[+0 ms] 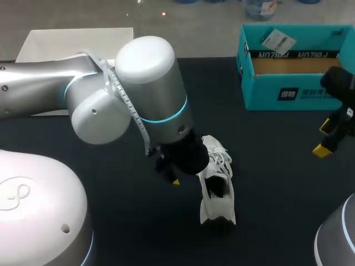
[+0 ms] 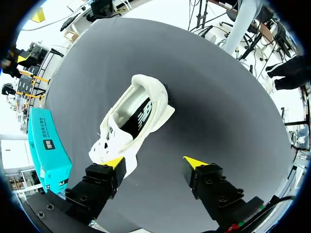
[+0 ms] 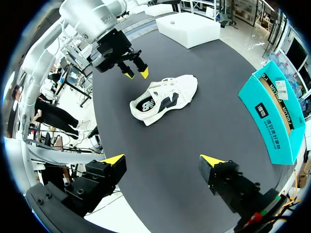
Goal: Take the shoe out of the shoebox, open the shoe tongue, remove and reinsert the insole, then place the shoe into the shoebox
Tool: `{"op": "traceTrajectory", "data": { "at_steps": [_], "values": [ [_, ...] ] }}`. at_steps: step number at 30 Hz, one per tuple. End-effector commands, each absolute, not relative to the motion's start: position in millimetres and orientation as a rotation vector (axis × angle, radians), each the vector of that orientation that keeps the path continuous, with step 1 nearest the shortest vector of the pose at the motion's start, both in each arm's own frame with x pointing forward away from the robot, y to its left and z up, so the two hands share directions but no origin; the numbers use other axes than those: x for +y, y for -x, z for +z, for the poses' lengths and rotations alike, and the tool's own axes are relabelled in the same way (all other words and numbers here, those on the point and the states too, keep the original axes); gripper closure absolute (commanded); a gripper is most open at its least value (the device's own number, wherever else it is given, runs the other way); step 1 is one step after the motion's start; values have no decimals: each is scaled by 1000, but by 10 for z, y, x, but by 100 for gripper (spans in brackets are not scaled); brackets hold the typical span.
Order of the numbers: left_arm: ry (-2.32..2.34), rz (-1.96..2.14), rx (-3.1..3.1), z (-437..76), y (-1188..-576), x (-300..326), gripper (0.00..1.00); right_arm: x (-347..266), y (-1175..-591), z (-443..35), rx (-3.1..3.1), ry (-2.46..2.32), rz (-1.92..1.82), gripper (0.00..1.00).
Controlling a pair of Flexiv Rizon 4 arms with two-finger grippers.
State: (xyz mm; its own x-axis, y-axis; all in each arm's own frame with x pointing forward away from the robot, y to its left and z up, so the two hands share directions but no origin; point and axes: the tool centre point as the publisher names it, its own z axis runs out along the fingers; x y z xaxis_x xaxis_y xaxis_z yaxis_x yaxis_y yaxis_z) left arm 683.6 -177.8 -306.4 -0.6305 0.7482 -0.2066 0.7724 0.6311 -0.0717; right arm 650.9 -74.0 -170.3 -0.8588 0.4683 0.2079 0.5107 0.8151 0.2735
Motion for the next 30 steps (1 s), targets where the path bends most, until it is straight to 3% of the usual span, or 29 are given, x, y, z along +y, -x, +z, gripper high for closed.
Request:
{"op": "traceTrajectory", "data": {
  "at_steps": [1, 16, 30],
  "values": [
    [-1210, -236, 2749, -3036, -6851, -1767, 0, -731, -6528, -1711, -2865, 777, -482, 0],
    [-332, -140, 3143, -2916, -6312, -1640, 0, -731, -6528, -1711, -2865, 777, -482, 0],
    [-19, -119, 3144, -2930, -6030, -1531, 0, -731, -6528, -1711, -2865, 777, -482, 0]
  ]
}}
